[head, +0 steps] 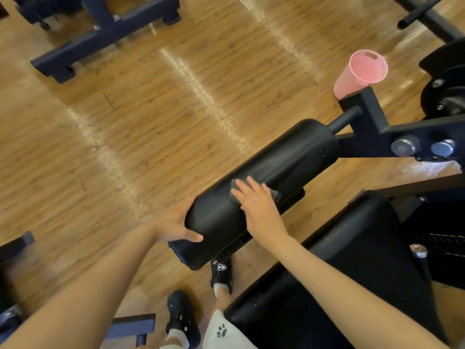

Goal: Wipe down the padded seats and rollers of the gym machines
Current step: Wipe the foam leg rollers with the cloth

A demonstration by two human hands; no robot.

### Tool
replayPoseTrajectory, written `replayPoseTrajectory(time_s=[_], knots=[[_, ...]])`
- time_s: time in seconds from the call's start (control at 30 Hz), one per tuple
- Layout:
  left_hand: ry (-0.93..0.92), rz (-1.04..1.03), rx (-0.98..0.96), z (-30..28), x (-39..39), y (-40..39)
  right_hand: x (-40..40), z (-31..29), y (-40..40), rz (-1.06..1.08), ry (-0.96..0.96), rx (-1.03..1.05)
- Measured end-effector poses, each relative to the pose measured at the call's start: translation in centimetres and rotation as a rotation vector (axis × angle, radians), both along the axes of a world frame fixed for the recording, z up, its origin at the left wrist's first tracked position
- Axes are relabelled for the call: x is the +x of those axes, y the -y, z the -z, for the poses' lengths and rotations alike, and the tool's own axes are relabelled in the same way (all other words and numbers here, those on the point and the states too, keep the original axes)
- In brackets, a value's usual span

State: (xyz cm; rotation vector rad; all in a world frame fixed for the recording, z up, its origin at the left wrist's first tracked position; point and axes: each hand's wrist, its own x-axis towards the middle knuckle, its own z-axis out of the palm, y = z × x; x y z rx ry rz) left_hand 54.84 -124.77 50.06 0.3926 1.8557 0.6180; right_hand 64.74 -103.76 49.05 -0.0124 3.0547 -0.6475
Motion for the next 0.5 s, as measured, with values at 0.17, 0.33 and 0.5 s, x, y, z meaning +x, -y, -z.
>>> replayPoseTrajectory(time_s=[0.17,0.33,0.5], knots=[[0.042,0.103,-0.153,0.0,-1.7,-1.3,-2.2,-0.5,-5.9,-0.127,0.009,0.118],[-0.407,0.251,-0.139,-1.1,2.4,-2.6,-4.8,-0.9,-15.1,0.466,-0.021,-0.062],[-0.699,0.18,-0.179,0.2,5.8,-3.9,-5.8,-0.2,-15.0,0.888,-0.15,-0.428]])
